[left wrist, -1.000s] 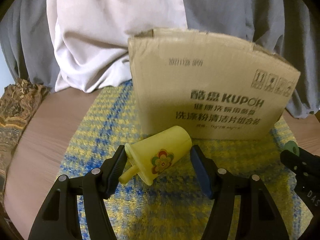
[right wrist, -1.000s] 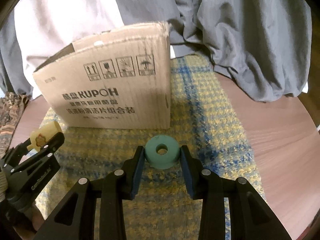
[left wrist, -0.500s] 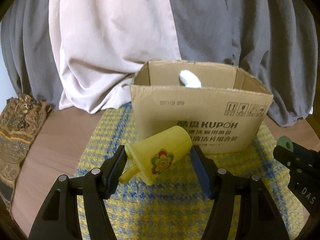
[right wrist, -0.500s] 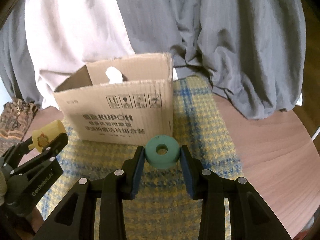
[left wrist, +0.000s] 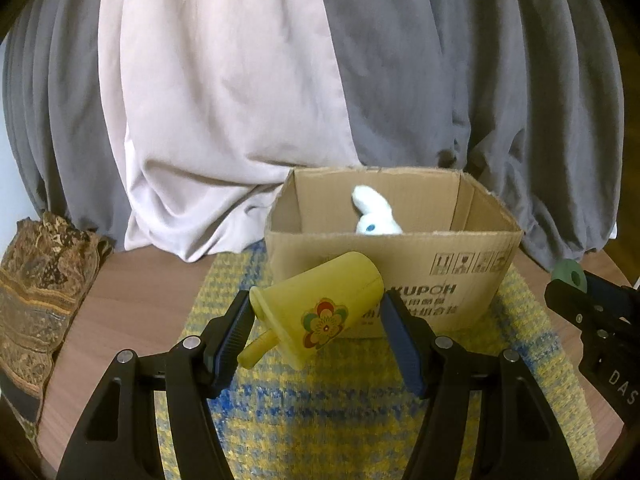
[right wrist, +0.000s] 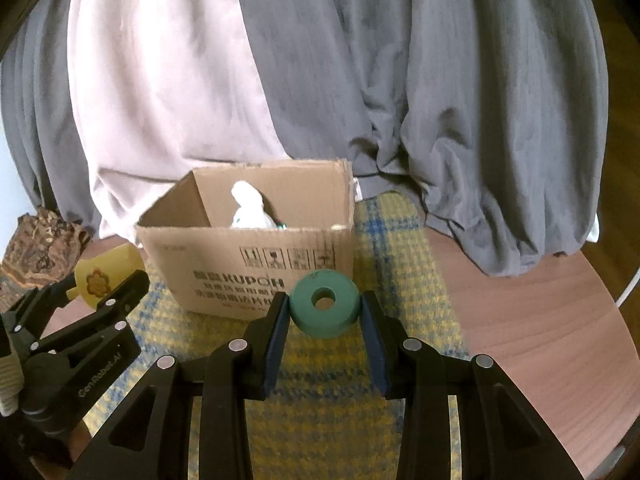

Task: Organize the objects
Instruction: 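Carry the popsicle toy with the left gripper while the right carries the ring over the box, then open the left gripper into the box while the right releases the ring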

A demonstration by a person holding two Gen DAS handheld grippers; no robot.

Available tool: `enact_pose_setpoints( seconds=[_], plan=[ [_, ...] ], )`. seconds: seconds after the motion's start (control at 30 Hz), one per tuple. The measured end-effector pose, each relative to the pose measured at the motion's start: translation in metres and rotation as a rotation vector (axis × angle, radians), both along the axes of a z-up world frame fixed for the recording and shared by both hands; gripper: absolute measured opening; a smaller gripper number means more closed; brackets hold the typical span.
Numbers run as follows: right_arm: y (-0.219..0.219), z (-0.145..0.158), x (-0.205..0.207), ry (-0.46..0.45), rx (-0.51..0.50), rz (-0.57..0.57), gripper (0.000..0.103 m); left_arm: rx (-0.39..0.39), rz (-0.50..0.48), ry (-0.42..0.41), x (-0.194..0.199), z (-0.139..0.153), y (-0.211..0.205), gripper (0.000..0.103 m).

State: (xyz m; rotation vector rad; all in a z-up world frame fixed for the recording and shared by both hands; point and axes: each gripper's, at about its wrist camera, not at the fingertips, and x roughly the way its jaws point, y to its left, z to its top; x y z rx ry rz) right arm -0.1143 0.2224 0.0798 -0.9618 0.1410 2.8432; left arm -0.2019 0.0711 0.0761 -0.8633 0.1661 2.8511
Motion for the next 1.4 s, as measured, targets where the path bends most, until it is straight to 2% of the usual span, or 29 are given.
enact_pose_setpoints(
  seconds=[0.33, 0.7, 1.1, 1.4],
  plan=[
    [-0.004, 0.028, -0.001, 0.072, -0.006, 0.033, 0.036, 0.013, -0.029, 0.037, -0.004, 0.029, 0.003, 0.064],
    [0.000, 0.057, -0.029, 0.108, -0.009, 0.027, 0.036, 0.015, -0.043, 0.067, -0.030, 0.057, 0.008, 0.064],
    [-0.001, 0.069, -0.068, 0.097, -0.006, 0.031, 0.036, 0.009, -0.043, 0.030, -0.073, 0.062, 0.010, 0.064],
    [0.006, 0.061, -0.101, 0.033, -0.029, 0.025, 0.036, -0.017, -0.057, -0.006, -0.101, 0.057, 0.017, 0.065]
  ],
)
